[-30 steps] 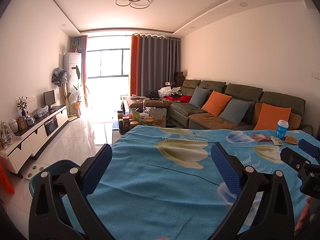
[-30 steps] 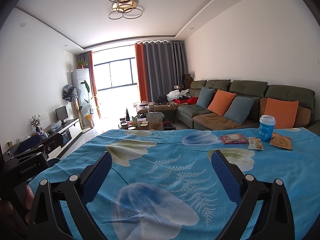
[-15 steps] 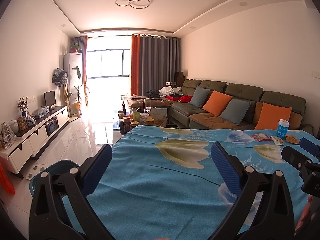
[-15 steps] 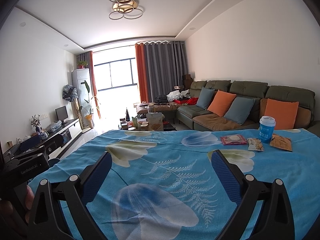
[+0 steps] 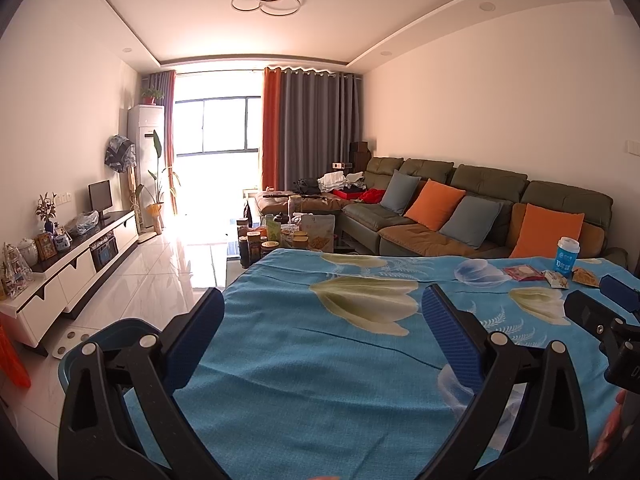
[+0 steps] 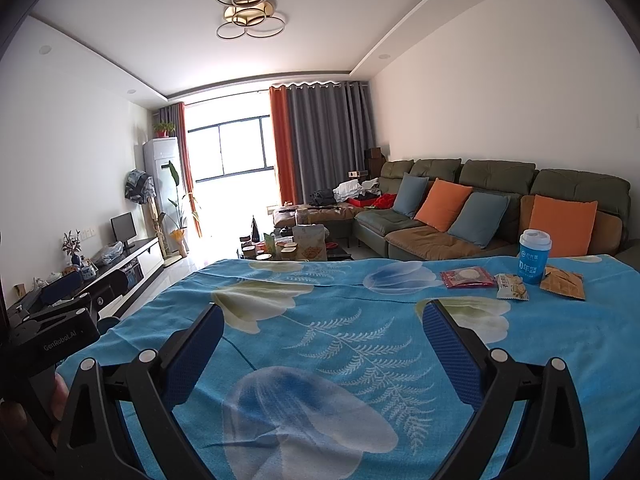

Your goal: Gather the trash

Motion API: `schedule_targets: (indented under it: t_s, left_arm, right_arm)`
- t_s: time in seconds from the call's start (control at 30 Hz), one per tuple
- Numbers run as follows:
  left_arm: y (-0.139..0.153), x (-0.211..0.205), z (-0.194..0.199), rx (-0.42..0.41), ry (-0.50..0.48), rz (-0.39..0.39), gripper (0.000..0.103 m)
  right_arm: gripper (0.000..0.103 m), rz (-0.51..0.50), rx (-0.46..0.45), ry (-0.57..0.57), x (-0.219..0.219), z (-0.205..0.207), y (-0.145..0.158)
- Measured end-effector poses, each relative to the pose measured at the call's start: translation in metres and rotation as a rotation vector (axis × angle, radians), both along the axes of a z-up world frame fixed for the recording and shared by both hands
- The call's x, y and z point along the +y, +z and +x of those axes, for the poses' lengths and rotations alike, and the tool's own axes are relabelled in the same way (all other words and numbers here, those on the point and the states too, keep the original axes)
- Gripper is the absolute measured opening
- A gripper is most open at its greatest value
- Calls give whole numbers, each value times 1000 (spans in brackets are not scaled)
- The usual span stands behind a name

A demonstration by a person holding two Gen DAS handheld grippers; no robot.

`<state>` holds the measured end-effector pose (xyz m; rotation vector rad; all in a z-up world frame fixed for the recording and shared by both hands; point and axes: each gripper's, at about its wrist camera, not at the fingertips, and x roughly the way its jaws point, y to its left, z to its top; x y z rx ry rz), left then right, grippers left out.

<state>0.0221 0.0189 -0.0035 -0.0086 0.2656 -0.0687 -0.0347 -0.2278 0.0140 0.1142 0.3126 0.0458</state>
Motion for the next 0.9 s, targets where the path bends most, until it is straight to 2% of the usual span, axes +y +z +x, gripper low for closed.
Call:
schedule_targets:
  t_s: [0.9]
  left_arm:
    - [-2, 2, -1, 6, 0, -1, 97]
  right_arm:
    - [96, 1, 0, -5, 1, -1, -1]
